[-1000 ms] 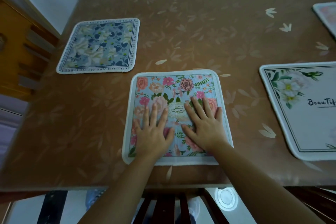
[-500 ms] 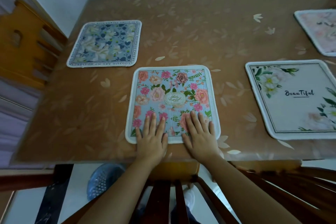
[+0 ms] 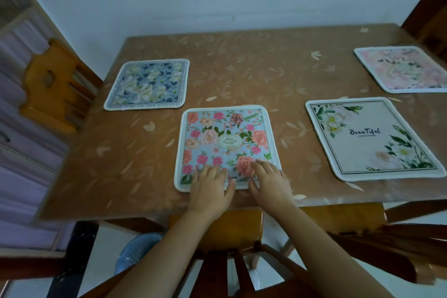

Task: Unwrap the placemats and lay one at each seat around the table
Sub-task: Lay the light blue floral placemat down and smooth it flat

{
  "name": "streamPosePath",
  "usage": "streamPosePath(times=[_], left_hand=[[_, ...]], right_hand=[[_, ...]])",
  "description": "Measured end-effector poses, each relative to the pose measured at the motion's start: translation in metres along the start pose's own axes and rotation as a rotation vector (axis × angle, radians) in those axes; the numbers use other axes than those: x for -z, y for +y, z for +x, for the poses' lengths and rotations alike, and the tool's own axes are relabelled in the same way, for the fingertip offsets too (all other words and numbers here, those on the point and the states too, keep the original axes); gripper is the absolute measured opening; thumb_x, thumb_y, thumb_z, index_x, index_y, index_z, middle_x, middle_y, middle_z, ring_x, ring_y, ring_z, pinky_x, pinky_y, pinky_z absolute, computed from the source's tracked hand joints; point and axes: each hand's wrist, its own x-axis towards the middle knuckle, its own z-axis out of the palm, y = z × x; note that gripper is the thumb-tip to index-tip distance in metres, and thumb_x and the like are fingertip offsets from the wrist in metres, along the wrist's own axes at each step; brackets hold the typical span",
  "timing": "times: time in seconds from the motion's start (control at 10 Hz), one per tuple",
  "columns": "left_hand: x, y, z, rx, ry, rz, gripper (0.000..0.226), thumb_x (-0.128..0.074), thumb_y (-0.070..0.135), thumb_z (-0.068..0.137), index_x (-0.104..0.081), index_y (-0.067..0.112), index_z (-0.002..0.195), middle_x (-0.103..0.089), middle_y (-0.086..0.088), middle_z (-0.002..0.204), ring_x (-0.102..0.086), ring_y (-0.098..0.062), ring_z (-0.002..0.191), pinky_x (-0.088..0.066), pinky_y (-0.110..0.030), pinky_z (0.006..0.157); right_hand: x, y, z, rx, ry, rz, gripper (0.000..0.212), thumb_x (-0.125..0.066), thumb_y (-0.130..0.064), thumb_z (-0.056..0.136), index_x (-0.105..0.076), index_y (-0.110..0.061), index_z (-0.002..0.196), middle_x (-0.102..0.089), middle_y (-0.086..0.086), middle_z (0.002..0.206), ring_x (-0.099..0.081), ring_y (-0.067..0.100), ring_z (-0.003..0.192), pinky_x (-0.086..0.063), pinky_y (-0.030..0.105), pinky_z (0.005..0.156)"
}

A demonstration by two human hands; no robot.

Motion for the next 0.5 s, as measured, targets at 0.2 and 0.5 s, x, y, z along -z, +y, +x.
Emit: streamPosePath(times=[0.2,0.5], left_hand=[[0.052,0.017,-0.029,-0.03,0.138,0.049,0.049,-0.032,0.044,0.092,-0.041,0.017,0.132,-0.04,-0.007,0.142,-0.022,-0.026,0.135,-0.011,-0.049,0.111],[0.108,0.033,-0.094,-0.05,0.298,0.017,0.046,-0.047,0.035,0.089,-0.046,0.014,0.13,-0.04,-0.01,0.142,-0.023,-0.029,0.136,-0.007,-0.051,0.11]], right_hand=[[0.05,-0.033,-0.024,0.092,0.194,-0.073,0.044,-0.053,-0.029,0.087,-0.046,-0.012,0.126,-0.05,0.01,0.135,-0.039,0.028,0.128,-0.032,0.054,0.103],[0.091,-0.084,-0.086,0.111,0.359,-0.101,0.045,-0.057,-0.027,0.085,-0.046,-0.012,0.127,-0.05,0.011,0.135,-0.038,0.032,0.13,-0.026,0.061,0.103]])
